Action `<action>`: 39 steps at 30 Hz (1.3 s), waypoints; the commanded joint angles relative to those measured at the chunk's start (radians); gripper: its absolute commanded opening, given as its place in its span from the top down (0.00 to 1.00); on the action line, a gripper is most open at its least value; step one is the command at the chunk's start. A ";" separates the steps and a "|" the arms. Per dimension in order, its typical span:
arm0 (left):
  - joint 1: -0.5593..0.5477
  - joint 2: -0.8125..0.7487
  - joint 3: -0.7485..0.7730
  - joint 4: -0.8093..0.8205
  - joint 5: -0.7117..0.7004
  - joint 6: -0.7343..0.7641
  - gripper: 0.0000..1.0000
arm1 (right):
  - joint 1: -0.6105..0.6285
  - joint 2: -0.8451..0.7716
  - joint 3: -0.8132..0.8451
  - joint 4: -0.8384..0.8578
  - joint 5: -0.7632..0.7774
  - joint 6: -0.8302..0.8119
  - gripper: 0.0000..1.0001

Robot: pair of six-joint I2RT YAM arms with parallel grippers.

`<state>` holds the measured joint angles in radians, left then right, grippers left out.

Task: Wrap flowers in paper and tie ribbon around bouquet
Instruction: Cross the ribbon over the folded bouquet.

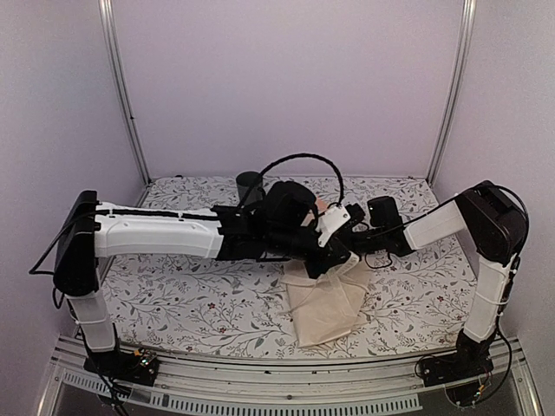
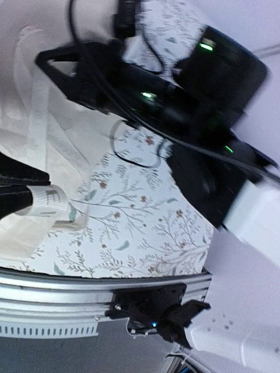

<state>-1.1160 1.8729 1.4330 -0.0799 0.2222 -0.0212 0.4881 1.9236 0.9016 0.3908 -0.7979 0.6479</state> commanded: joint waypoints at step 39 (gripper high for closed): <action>0.325 0.462 0.453 -0.100 -0.234 0.043 0.82 | -0.006 -0.036 -0.029 -0.093 -0.200 -0.100 0.97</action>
<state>-0.7956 2.2795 1.8000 -0.0952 0.1417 -0.0566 0.4839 1.9232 0.8822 0.2775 -0.9791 0.5529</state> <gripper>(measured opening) 0.089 0.037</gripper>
